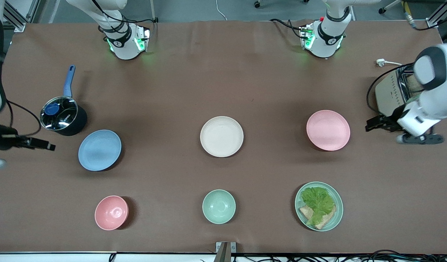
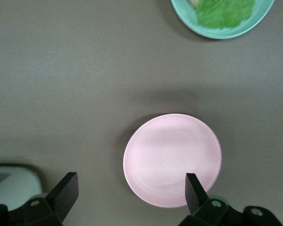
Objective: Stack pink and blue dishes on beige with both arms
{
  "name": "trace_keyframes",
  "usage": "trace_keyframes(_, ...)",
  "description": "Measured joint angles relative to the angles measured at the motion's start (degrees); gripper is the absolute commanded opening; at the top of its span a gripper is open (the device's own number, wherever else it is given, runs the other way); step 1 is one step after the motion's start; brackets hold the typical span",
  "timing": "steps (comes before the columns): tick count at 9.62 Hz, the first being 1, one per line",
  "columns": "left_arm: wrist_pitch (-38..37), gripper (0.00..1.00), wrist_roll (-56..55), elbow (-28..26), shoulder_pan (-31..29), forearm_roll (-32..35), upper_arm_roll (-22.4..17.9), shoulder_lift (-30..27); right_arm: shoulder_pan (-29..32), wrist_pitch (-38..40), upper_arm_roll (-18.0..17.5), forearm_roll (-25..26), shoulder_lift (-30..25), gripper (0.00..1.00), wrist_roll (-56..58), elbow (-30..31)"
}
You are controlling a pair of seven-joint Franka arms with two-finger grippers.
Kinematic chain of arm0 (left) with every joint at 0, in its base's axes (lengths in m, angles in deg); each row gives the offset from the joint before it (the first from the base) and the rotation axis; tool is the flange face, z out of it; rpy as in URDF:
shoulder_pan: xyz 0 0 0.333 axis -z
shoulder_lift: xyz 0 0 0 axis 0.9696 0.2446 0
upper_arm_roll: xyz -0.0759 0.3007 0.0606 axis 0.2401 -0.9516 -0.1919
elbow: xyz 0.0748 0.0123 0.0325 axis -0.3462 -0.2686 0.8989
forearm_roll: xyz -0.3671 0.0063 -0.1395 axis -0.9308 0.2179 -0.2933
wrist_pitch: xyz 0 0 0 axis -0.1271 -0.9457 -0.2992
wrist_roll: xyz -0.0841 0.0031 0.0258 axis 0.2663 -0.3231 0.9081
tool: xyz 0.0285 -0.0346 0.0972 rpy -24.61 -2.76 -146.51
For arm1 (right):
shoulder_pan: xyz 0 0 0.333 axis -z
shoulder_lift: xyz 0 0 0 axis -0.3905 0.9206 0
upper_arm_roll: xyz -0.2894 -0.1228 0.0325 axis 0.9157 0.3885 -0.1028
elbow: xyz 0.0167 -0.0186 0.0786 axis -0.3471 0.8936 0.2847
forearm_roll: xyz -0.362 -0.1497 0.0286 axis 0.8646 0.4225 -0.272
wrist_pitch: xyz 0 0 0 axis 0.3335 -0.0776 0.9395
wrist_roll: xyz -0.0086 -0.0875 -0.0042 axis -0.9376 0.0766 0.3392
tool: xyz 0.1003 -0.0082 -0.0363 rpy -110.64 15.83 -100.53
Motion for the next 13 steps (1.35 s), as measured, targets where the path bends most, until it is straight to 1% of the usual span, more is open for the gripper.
trace_keyframes(1,5.3,1.0,3.0,-4.0,-0.1,-1.1,-0.7,1.9,0.9,-0.8,0.0,-2.4,3.3,1.0,4.0,0.0)
trace_keyframes(2,8.7,1.0,4.2,-6.8,-0.2,-1.5,-1.1,4.1,1.8,-1.8,0.1,-4.6,6.3,1.0,9.0,0.2)
trace_keyframes(3,10.6,0.98,4.4,-8.5,-0.2,-1.7,-1.1,6.4,3.1,-4.5,0.1,-6.9,9.3,1.0,14.2,0.7)
trace_keyframes(4,12.4,0.9,4.5,-9.6,-0.2,-3.7,-1.2,8.7,4.3,-7.8,0.2,-9.4,11.4,0.96,18.2,2.1)
trace_keyframes(5,14.3,0.74,4.6,-10.7,-0.2,-6.8,-1.2,10.6,4.8,-9.9,0.2,-11.1,12.5,0.89,19.9,3.7)
trace_keyframes(7,15.6,0.37,4.7,-11.7,-0.2,-10.3,-1.2,13.2,4.7,-10.3,-0.1,-13.0,12.7,0.64,20.2,5.9)
trace_keyframes(8,15.6,0.17,4.7,-11.9,-0.2,-11.1,-1.2,13.5,4.6,-10.0,-0.3,-13.6,12.7,0.51,20.2,6.9)
trace_keyframes(9,15.6,0.04,4.7,-11.9,-0.2,-11.3,-1.2,13.5,4.6,-9.9,-0.3,-13.8,12.7,0.28,20.2,7.9)
trace_keyframes(10,15.7,0.0,4.7,-11.9,-0.2,-11.3,-1.2,13.5,4.7,-9.9,-0.2,-13.9,12.7,0.02,20.2,8.5)
trace_keyframes(11,15.7,0.0,4.7,-11.8,-0.2,-11.3,-1.2,13.3,4.8,-9.9,-0.2,-14.0,12.7,0.0,20.1,8.5)
trace_keyframes(13,15.6,0.0,4.9,-11.8,-0.2,-11.4,-1.0,11.4,4.8,-9.7,-0.1,-14.2,12.3,0.0,18.7,7.8)
